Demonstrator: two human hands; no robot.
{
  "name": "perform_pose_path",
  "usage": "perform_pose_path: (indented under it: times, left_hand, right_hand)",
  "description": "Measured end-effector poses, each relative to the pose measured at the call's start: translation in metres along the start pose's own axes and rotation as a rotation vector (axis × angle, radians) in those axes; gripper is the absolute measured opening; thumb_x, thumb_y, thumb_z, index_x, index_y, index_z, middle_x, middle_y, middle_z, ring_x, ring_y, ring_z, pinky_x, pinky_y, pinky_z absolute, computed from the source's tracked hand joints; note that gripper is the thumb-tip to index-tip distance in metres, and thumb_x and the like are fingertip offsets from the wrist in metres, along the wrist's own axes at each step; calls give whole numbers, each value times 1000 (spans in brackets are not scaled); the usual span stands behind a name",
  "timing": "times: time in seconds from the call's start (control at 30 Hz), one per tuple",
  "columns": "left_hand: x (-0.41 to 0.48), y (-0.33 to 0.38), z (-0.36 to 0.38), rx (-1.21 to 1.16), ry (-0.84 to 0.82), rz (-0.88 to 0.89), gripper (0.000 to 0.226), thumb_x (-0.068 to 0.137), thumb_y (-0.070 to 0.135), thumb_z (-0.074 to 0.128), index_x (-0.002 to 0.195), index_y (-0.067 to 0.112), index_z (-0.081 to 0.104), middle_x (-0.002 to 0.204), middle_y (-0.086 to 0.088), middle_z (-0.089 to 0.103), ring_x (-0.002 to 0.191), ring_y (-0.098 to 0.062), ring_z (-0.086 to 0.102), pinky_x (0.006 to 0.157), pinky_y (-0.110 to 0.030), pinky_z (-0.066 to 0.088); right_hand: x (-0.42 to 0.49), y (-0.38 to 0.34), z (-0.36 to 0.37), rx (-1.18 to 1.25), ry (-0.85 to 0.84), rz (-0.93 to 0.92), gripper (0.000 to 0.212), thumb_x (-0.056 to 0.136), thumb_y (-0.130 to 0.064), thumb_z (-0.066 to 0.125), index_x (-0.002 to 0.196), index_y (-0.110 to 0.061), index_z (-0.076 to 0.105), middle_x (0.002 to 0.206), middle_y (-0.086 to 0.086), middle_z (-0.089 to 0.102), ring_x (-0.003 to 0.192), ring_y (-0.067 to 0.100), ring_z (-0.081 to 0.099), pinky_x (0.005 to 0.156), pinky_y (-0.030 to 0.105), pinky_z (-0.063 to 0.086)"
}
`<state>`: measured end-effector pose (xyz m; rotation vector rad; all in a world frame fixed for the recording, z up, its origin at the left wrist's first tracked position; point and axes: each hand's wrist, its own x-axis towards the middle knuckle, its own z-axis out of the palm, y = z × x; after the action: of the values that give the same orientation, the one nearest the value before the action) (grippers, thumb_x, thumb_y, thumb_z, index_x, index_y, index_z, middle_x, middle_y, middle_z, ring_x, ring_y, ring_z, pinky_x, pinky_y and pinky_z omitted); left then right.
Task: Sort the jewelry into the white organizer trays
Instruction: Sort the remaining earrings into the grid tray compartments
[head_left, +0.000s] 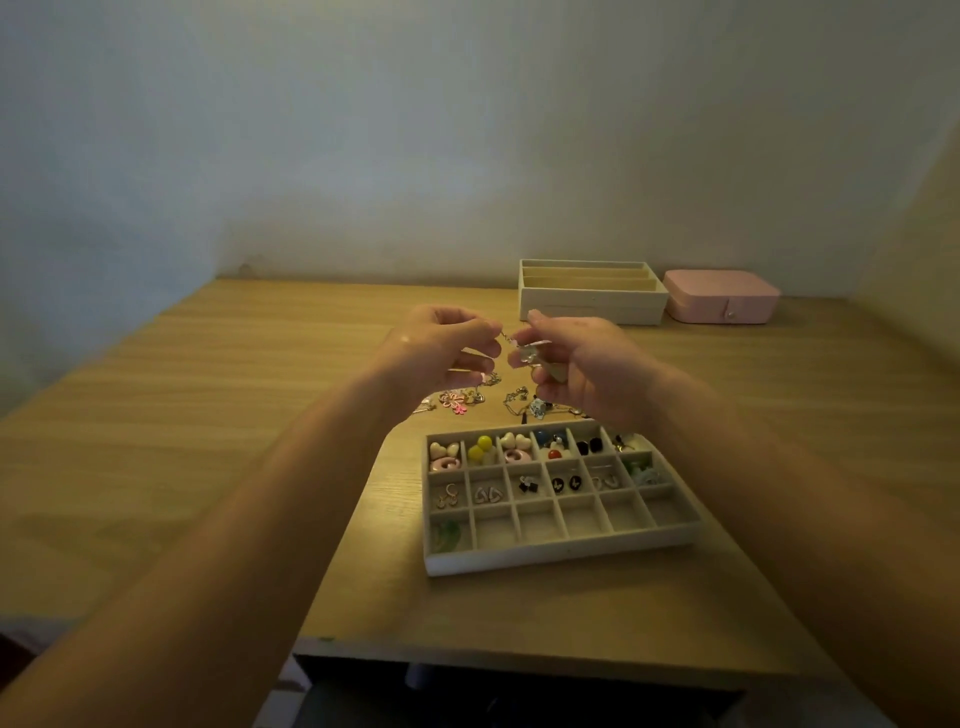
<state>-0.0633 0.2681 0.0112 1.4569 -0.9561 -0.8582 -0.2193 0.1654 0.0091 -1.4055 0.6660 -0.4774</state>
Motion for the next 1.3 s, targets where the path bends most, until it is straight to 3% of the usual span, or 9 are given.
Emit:
perform_pose_path:
  times: [0.13, 0.27, 0.33, 0.43, 0.8, 0.97, 1.07, 1.2, 1.3]
  left_hand:
    - [-15, 5, -12, 58, 19, 14, 14, 93, 24, 68, 99, 12, 69, 95, -6, 74, 83, -17, 70, 70, -25, 58]
    - [-28, 11, -17, 131, 2, 40, 16, 93, 25, 69, 100, 11, 71, 102, -7, 74, 93, -20, 71, 82, -30, 58]
    - [-35, 14, -18, 211, -7, 57, 17, 91, 26, 70, 100, 11, 72, 103, -7, 74, 97, -21, 69, 82, -30, 57]
    - [-41, 16, -21, 315, -14, 50, 20, 89, 30, 72, 100, 13, 72, 103, -8, 72, 100, -21, 66, 81, -30, 54]
    - [-54, 9, -27, 337, 23, -39, 25, 85, 33, 76, 97, 11, 75, 91, -3, 71, 84, -14, 62, 72, -29, 49]
    - [-63, -4, -28, 226, -4, -79, 21, 86, 30, 74, 96, 11, 75, 88, 1, 72, 83, -12, 63, 73, -29, 47]
    - [-69, -13, -27, 161, 14, -93, 33, 92, 41, 67, 107, 12, 71, 97, -1, 76, 88, -15, 68, 72, -28, 50]
    - [-80, -30, -24, 20, -74, -155, 42, 101, 48, 47, 114, 13, 67, 105, -6, 76, 99, -20, 71, 82, -34, 52]
    - [-89, -39, -24, -97, -157, -186, 47, 93, 46, 55, 121, 8, 64, 113, -18, 72, 102, -27, 69, 93, -42, 50]
  right_hand:
    - [-11, 1, 2, 76, -74, 71, 29, 107, -17, 42, 113, -4, 67, 98, 12, 74, 75, 17, 64, 67, 27, 57]
    - [-18, 4, 9, -240, -136, 84, 22, 106, -18, 48, 111, -13, 68, 108, 7, 75, 94, 21, 73, 77, 32, 61]
    - [-22, 2, 16, -408, -109, 30, 15, 103, -17, 55, 109, -18, 69, 113, 4, 72, 105, 21, 70, 87, 33, 60]
    - [-28, -4, 26, -431, -63, -123, 12, 102, -16, 57, 106, -21, 67, 112, 3, 71, 107, 21, 67, 92, 35, 57]
    - [-38, -13, 40, -455, -77, -205, 8, 92, -13, 73, 99, -13, 74, 87, 1, 78, 79, 12, 74, 78, 34, 62]
    - [-41, -3, 45, -406, -130, -156, 16, 86, -8, 79, 99, -12, 71, 92, 7, 76, 79, 15, 75, 75, 30, 63]
    - [-43, 4, 50, -302, -137, -129, 19, 86, -4, 77, 103, -6, 69, 90, 9, 74, 77, 18, 74, 71, 28, 61]
    - [-44, 12, 54, -77, -199, -75, 20, 87, 0, 74, 105, -1, 66, 85, 13, 71, 76, 23, 70, 70, 30, 60]
    - [-44, 20, 53, 18, -208, -51, 22, 88, 0, 73, 108, 0, 65, 83, 12, 69, 74, 23, 68, 66, 31, 60]
